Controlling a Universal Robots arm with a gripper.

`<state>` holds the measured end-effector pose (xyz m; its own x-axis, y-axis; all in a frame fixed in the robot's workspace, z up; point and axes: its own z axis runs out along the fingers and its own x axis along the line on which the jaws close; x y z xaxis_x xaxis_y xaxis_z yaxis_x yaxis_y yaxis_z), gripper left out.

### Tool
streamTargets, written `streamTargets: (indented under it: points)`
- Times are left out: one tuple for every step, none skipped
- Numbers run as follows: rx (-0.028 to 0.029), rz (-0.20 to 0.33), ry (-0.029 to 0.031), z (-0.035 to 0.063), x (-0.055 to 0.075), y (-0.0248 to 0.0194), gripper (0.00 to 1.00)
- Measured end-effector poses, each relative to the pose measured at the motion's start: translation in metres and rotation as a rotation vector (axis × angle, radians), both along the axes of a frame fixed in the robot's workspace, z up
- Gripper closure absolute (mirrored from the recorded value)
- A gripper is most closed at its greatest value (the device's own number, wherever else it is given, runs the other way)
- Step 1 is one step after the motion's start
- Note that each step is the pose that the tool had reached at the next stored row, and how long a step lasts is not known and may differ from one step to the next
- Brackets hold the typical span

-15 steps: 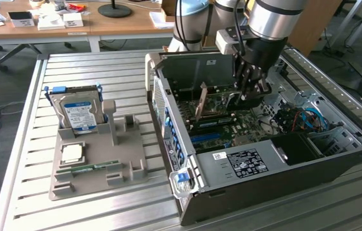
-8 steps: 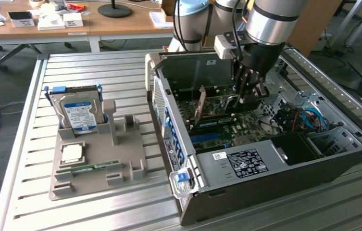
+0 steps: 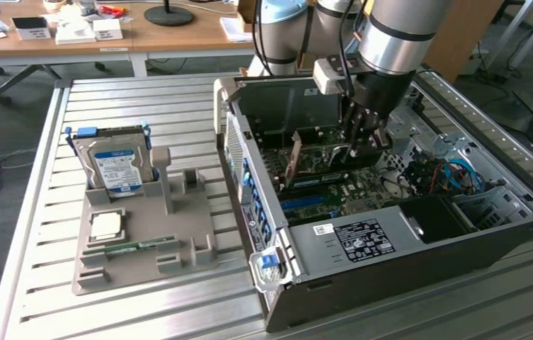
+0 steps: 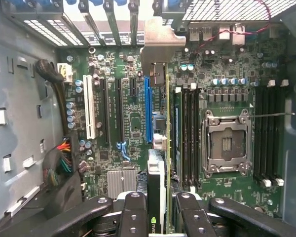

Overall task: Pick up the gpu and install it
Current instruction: 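Insert the gpu into the slot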

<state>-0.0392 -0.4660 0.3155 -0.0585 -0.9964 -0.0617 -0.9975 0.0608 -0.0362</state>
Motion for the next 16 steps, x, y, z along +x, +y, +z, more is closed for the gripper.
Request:
streamTargets:
  points:
    - [-0.0001, 0.0, 0.0005, -0.0015, 0.0, 0.0, 0.73]
    - [-0.0001, 0.0, 0.001, -0.0031, 0.0, 0.0, 0.73]
    - [-0.0002, 0.0, 0.0015, -0.0047, 0.0, 0.0, 0.73]
    - [-0.0002, 0.0, 0.002, -0.0065, -0.001, 0.0, 0.73]
    - [-0.0002, 0.0, 0.0025, -0.0081, -0.001, 0.0, 0.73]
    - [-0.0003, 0.0, 0.003, -0.0096, -0.001, 0.0, 0.73]
    - [-0.0004, 0.0, 0.0035, -0.011, -0.001, 0.0, 0.73]
    - [-0.001, 0.0, 0.0054, -0.0175, -0.004, 0.0, 0.73]
    - [-0.0012, 0.0, 0.0059, -0.021, -0.006, 0.0, 0.73]
    - [-0.0013, 0.0, 0.0065, -0.0253, -0.009, 0.0, 0.73]
    - [-0.0014, 0.0, 0.0066, -0.0257, -0.009, 0.0, 0.73]
    - [-0.0015, 0.0, 0.0067, -0.0256, -0.009, 0.0, 0.73]
    - [-0.0015, 0.0, 0.0067, -0.0256, -0.009, 0.0, 0.73]
    - [-0.0015, 0.0, 0.0067, -0.0257, -0.01, 0.0, 0.73]
    - [-0.0014, 0.0, 0.0066, -0.0257, -0.01, 0.0, 0.73]
    - [-0.0013, 0.0, 0.0066, -0.0258, -0.01, 0.0, 0.73]
